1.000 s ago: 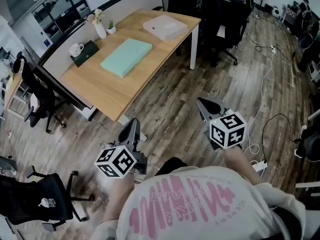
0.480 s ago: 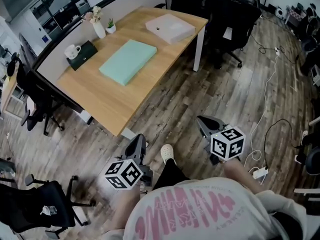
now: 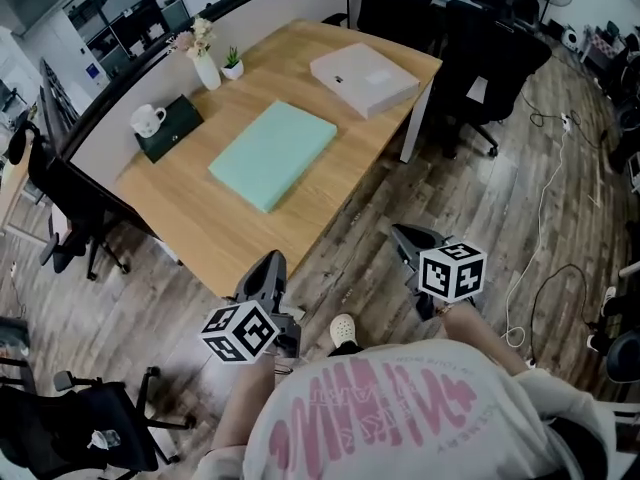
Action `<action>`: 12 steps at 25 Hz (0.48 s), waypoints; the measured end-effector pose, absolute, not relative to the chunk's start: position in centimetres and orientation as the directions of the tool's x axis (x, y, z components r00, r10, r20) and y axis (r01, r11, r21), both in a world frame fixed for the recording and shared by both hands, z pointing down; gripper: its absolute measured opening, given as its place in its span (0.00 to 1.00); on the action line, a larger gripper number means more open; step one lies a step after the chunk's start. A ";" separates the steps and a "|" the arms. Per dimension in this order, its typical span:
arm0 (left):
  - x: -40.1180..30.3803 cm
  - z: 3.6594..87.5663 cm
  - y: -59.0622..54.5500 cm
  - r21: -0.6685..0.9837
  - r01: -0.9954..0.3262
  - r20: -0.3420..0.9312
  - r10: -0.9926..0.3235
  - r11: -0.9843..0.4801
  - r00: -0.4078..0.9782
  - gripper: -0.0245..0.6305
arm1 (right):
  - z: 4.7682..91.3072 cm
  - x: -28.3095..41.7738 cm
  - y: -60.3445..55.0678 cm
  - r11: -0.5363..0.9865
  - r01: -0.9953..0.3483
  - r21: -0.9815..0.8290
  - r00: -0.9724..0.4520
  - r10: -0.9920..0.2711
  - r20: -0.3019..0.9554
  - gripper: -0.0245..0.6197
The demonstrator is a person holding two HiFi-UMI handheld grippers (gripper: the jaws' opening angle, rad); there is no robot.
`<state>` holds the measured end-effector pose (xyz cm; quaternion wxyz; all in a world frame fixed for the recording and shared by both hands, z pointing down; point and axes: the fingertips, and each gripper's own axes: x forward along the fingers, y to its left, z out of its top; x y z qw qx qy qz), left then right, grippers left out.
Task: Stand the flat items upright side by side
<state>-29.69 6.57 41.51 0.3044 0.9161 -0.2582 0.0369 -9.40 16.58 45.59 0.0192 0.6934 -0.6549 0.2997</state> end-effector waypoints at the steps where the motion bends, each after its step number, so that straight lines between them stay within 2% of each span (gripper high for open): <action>1: -29.3 41.0 5.1 0.531 -0.496 0.219 -0.454 -0.687 0.863 0.04 | 45.1 -8.9 15.2 -0.139 -0.917 -0.373 -0.038 -0.902 0.431 0.03; 8: -27.9 38.3 -3.1 0.496 -0.496 0.145 -0.495 -0.713 0.857 0.04 | 42.4 -7.1 7.1 -0.114 -0.931 -0.346 -0.024 -0.928 0.371 0.03; 12: -27.2 40.1 -4.6 0.525 -0.504 0.184 -0.487 -0.686 0.854 0.04 | 44.8 -9.1 5.2 -0.072 -0.926 -0.370 -0.104 -0.895 0.434 0.03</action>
